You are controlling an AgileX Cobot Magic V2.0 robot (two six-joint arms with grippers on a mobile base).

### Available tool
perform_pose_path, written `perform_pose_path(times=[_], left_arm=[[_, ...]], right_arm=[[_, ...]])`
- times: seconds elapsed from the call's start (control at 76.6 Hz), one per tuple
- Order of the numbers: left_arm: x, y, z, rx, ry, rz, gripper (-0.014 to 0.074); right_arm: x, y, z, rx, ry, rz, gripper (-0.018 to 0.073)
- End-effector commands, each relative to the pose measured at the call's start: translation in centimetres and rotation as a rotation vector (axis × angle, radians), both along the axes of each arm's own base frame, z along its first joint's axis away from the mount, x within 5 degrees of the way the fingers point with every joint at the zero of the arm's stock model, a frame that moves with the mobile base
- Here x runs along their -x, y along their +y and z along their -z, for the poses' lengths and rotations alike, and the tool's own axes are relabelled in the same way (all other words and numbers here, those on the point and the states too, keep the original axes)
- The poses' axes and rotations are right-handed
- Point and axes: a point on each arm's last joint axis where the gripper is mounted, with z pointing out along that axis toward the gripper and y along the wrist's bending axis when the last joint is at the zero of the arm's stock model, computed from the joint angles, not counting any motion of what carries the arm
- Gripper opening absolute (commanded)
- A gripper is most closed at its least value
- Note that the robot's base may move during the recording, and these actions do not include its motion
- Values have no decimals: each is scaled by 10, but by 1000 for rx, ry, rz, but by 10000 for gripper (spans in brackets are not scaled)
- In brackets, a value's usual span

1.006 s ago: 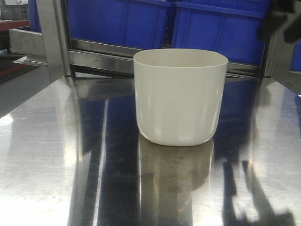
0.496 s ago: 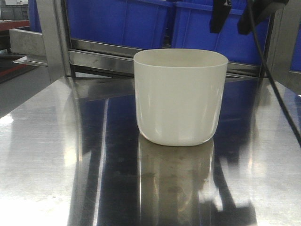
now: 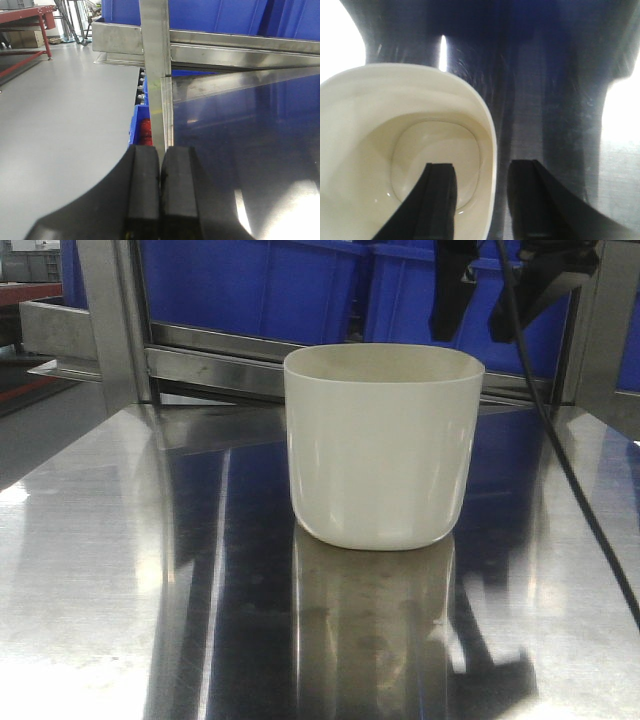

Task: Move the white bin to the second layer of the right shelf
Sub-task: 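Lower the right gripper onto the white bin's rim and close it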

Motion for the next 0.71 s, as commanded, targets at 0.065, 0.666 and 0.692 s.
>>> perform_pose_path(times=[0.065,0.666,0.692], left_arm=[[-1,0,4,14,-62,3,85],[-1,0,4,14,-62,3,85],[-1,0,4,14,-62,3,85]], right_arm=[[-4,0,-15,-12,-74,-14,364],[-30,1,28,32,46,30,364],[-30,1,28,30,45,29,364]])
